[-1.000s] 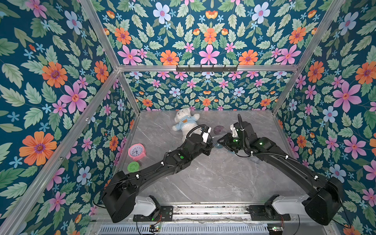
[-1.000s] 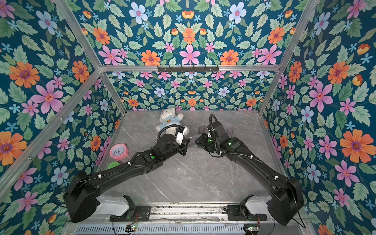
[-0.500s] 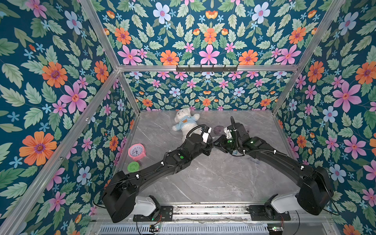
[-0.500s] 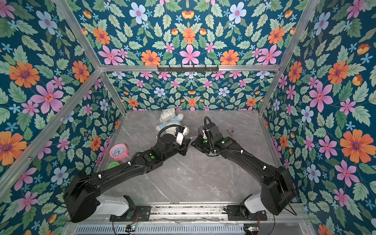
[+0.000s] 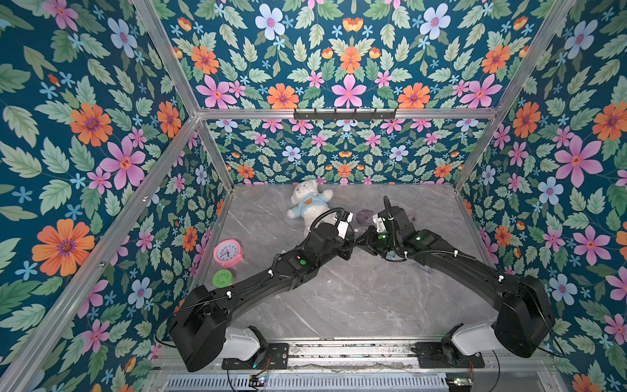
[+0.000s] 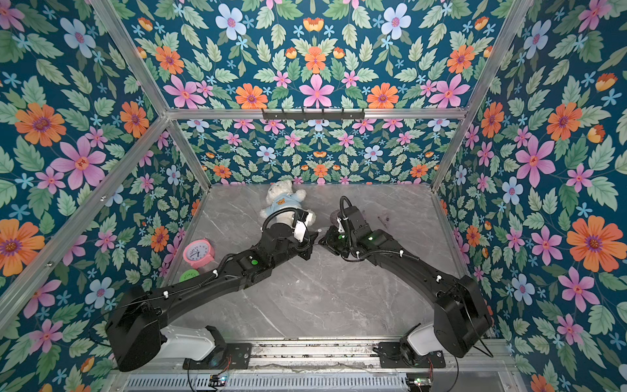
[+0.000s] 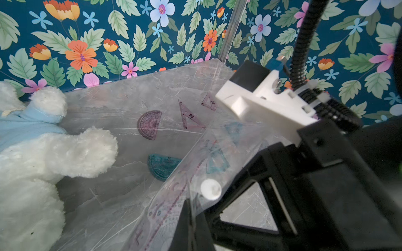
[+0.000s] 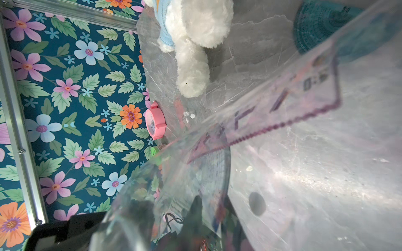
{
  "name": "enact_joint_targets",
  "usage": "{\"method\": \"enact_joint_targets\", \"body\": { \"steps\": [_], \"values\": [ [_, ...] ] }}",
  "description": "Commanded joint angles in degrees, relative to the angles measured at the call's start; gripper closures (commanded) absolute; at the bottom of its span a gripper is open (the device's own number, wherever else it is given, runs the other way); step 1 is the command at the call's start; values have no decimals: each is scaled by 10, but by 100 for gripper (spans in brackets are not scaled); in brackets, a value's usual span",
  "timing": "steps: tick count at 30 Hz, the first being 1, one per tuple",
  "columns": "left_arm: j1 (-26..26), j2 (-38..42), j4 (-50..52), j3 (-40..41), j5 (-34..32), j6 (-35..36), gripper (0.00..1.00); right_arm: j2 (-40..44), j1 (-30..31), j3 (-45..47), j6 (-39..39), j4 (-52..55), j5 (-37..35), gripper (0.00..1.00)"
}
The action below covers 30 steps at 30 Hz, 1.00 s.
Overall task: Open the ruler set and take out the ruler
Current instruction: Take out the ruler from the ruler set bag.
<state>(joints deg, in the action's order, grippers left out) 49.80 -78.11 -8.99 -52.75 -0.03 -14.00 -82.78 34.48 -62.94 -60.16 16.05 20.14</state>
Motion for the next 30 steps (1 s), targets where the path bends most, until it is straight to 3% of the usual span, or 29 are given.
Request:
{"method": "enact_joint_targets", "body": {
  "steps": [1, 10, 16, 30],
  "values": [
    [0, 3, -28, -2, 12, -4, 100, -2, 1, 2, -13, -22, 0, 86],
    [1, 7, -33, 8, -9, -10, 100, 7, 1, 2, -12, -19, -5, 100],
    [-8, 13, -35, 19, -40, -16, 100, 25, 1, -3, -6, 4, -9, 100],
    [-62, 5, -55, 37, -16, -51, 100, 99, 1, -3, -2, 33, -12, 100]
  ]
}}
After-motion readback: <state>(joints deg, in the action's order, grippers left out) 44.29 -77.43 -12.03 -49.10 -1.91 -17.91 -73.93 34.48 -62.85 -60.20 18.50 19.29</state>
